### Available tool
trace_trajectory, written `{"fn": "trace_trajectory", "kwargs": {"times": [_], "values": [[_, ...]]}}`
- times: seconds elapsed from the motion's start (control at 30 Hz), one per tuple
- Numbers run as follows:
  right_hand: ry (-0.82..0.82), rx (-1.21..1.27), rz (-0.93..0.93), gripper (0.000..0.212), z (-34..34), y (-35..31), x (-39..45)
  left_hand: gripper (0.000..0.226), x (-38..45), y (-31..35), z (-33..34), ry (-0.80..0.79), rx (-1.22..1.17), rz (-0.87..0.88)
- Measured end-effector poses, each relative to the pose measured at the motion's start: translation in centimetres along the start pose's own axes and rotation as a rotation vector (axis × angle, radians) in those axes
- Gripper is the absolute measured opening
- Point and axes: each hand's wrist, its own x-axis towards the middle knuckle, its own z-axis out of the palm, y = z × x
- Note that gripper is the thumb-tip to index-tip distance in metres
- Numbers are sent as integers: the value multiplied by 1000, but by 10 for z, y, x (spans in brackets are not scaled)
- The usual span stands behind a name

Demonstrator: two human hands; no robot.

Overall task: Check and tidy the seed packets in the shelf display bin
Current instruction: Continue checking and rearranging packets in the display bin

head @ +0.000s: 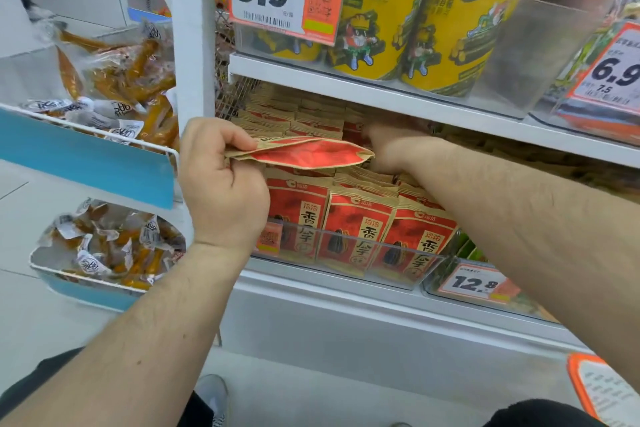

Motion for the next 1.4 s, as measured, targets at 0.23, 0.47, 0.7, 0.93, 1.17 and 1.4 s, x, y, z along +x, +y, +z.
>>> {"fn": "trace_trajectory", "kwargs": {"times": [0.23, 0.47, 0.7, 0.93, 1.17, 1.4], "values": [[-108, -41, 29, 57, -1, 0, 6, 32, -1, -2, 0, -19, 12, -39], [-183, 16, -50, 51, -2, 7, 12, 26, 7, 12, -5, 65, -85, -51], [91, 381, -237, 28, -22, 11, -55, 29, 20, 44, -10, 153, -140, 94], [484, 967, -324, 24, -3, -9, -119, 22, 13, 68, -5, -59, -122, 126], [464, 1065, -205, 36, 29, -30, -151, 9, -22, 64, 15, -618, 41, -364], [422, 1237, 59, 29, 49, -13, -162, 11, -23, 55, 12, -898, -160, -736]]}}
